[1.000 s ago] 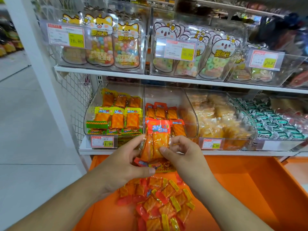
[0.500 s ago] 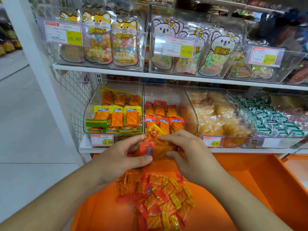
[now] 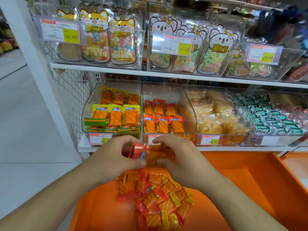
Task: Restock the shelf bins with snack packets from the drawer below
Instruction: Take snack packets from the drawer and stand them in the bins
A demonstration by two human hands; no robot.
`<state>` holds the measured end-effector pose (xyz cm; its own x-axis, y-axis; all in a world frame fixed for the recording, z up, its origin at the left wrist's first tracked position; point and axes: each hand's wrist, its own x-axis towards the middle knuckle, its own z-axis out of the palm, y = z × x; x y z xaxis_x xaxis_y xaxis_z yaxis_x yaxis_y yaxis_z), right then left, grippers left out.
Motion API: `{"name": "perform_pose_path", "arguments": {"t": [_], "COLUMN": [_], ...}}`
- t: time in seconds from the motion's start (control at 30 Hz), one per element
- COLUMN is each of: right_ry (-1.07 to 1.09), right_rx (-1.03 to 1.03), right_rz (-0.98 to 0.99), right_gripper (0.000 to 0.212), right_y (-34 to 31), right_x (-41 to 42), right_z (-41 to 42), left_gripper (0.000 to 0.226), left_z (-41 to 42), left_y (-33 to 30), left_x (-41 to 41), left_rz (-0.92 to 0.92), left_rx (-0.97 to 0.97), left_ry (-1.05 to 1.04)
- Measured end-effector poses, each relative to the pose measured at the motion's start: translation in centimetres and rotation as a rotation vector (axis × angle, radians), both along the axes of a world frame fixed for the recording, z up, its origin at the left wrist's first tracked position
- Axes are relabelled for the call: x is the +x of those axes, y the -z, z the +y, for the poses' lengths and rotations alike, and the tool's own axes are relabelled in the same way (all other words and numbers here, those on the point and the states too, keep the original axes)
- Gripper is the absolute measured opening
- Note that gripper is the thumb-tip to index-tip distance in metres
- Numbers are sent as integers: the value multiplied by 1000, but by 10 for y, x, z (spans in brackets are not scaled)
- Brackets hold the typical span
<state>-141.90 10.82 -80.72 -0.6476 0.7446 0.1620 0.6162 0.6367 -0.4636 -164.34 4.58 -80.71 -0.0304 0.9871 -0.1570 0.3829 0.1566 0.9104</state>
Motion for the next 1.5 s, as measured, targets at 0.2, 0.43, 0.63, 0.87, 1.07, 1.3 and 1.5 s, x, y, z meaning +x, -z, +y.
{"name": "perform_pose_path", "arguments": {"t": [0.2,0.43,0.63,0.87,1.07,1.3,1.5], "right_ry": [164,200,168,159,163,263,237], "right_rx": [-348,-593,-688,-729,-771,-564,-543], "right_rz": [280,465,513,493,553,641,748], "right_gripper": [34,28,27,39,38,50,27], "right_y": [5,13,8,7,9,7,-8], "right_x": [-7,-12,-13,-15,-13,-19,-20], "right_z": [-5,-8,-10,-13,-12,-7,23], "left_gripper": [24,34,24,16,27,35,41], "left_z": [-1,-4,-3,-5,-5,4,37], "left_y": [3,5,11,9,10,9,-7], "left_x": [9,16,18,24,21,25,23], "left_rz": [-325,-360,-315,-299,-223,-284,-232], "left_rx": [86,91,139,168,106,92,159], "left_ry": [-193,-153,-232,-285,-243,-276,-240]}}
